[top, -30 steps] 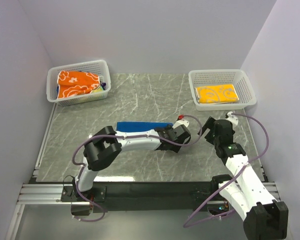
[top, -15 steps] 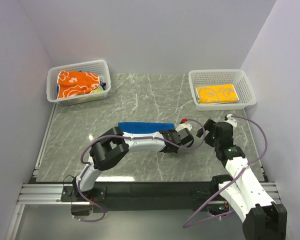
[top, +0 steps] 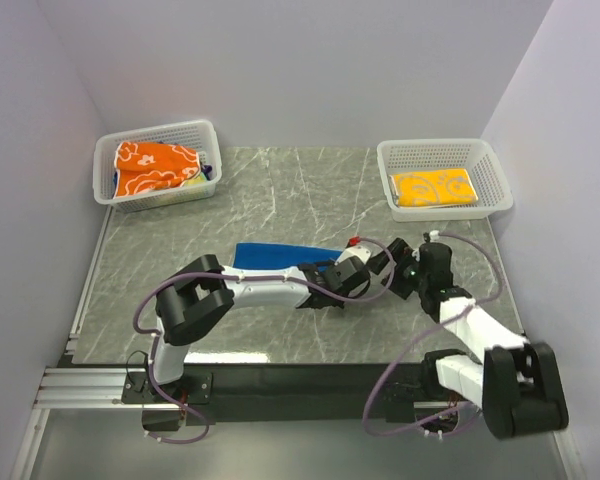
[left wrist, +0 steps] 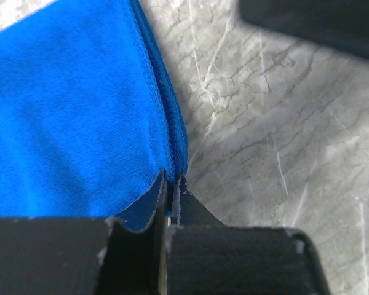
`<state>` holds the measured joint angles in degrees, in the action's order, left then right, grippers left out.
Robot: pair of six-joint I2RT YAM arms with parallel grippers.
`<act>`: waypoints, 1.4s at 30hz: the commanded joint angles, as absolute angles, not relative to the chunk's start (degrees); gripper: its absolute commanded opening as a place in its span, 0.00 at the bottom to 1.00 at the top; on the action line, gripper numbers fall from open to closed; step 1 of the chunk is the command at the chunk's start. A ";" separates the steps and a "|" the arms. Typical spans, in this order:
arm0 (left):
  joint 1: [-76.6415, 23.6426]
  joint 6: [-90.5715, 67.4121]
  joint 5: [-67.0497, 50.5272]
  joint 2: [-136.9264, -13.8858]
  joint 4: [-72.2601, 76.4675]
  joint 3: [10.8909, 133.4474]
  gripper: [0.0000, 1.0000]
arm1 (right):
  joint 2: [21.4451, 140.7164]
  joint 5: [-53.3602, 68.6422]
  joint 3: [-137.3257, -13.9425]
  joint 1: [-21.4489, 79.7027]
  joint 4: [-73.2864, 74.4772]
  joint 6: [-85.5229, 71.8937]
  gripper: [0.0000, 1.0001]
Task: Fold and stack the towels
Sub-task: Neatly place the folded towel into the bin
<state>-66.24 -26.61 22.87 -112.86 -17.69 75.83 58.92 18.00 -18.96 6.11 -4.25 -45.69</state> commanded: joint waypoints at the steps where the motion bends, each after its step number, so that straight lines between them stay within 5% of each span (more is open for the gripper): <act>1: -65.39 -27.60 21.10 -108.37 -14.07 74.53 0.01 | 65.02 27.58 -18.81 5.98 -17.39 -51.59 0.95; 12: -64.95 -27.60 20.39 -107.67 -14.06 75.06 0.01 | 87.52 31.56 -19.42 11.24 -34.80 -61.87 0.93; 18: -64.95 -27.60 21.27 -108.89 -15.56 75.94 0.01 | 89.13 27.09 -19.34 12.39 -33.93 -62.06 0.93; 22: -65.04 -27.51 21.27 -110.12 -16.00 75.68 0.18 | 85.88 22.87 -20.56 11.78 -25.78 -57.93 0.93; 29: -65.39 -26.89 20.65 -112.23 -15.82 76.64 0.29 | 80.69 16.18 -23.38 10.64 -16.27 -51.78 0.93; 35: -65.92 -26.28 21.18 -114.17 -17.66 78.40 0.57 | 80.07 14.86 -23.20 8.44 -13.80 -49.84 0.93; 42: -66.44 -26.54 22.32 -116.36 -21.87 81.03 0.60 | 78.58 15.29 -22.15 7.03 -13.45 -48.78 0.93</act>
<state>-65.87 -26.61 21.17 -115.15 -18.98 78.13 78.89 19.05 -23.20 7.94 -18.59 -51.70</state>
